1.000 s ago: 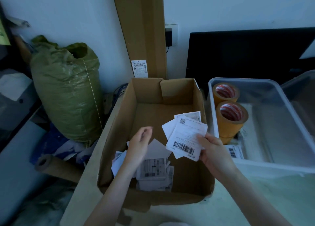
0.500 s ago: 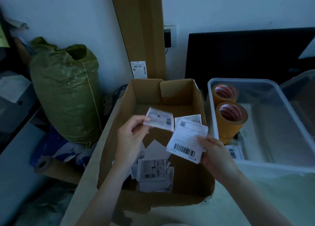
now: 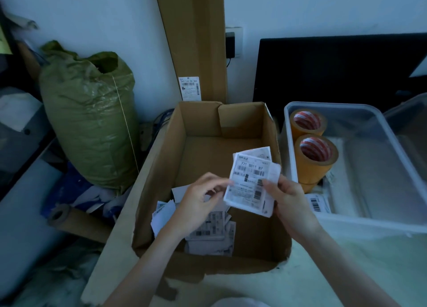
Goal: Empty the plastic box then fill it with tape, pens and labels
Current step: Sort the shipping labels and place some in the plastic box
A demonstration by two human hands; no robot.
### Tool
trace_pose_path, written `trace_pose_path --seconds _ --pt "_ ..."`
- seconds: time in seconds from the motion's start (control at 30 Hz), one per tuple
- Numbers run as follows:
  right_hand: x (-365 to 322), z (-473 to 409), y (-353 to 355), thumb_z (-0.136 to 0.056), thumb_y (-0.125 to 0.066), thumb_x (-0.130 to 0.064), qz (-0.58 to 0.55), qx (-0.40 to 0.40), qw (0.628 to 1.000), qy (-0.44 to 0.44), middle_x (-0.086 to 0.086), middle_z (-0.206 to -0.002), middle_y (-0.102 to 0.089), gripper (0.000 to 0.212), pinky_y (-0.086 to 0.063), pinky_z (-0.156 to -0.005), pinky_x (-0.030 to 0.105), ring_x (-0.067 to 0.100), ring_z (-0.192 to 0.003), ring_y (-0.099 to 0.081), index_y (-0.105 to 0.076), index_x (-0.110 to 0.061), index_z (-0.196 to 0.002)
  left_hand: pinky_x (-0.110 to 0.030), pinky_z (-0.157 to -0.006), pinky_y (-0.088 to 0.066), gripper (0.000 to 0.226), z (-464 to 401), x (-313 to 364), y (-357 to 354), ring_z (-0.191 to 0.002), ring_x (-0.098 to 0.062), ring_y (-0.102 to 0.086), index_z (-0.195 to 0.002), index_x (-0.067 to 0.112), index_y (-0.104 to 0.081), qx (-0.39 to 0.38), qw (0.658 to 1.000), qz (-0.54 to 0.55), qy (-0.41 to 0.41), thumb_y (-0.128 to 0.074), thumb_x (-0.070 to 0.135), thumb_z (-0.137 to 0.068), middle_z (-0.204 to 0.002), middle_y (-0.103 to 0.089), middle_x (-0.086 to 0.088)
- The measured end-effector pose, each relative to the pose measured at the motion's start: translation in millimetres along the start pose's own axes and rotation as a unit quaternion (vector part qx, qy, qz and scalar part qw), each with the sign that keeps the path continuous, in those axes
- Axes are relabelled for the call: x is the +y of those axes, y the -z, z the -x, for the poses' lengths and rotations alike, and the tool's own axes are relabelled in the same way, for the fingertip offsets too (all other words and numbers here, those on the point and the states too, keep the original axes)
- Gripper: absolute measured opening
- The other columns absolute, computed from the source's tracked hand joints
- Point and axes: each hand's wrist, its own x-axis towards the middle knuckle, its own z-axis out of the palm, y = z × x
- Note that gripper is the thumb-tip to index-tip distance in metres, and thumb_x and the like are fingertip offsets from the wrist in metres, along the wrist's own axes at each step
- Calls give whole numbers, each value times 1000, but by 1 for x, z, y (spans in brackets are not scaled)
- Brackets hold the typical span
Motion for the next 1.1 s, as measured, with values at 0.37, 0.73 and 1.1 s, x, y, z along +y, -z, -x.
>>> trace_pose_path --seconds 0.37,0.73,1.1 --pt "-5 -2 14 -98 -46 -10 -92 56 994 -6 1 -111 -72 26 -55 -87 43 19 -100 -69 -62 -21 -115 -49 -103 -33 62 -20 -102 -31 -127 -35 -33 -137 16 -29 -312 794 -481 202 -63 20 -85 -139 -31 -13" --pt "5 -2 11 -98 -46 -10 -79 67 995 -4 -6 -105 -73 26 -54 -90 45 17 -104 -67 -64 -28 -103 -31 -67 -43 23 -31 -88 5 -84 -27 -63 -85 9 -65 -192 901 -254 295 -50 20 -97 -90 -65 -13" --pt "9 -2 -6 -101 -40 -17 236 21 968 82 -6 -89 -68 17 -56 -60 20 10 -84 -69 -57 -20 -100 -21 -68 -52 20 -28 23 52 -70 -2 -66 -101 22 -71 -70 965 57 245 -61 8 -90 -86 -74 6"
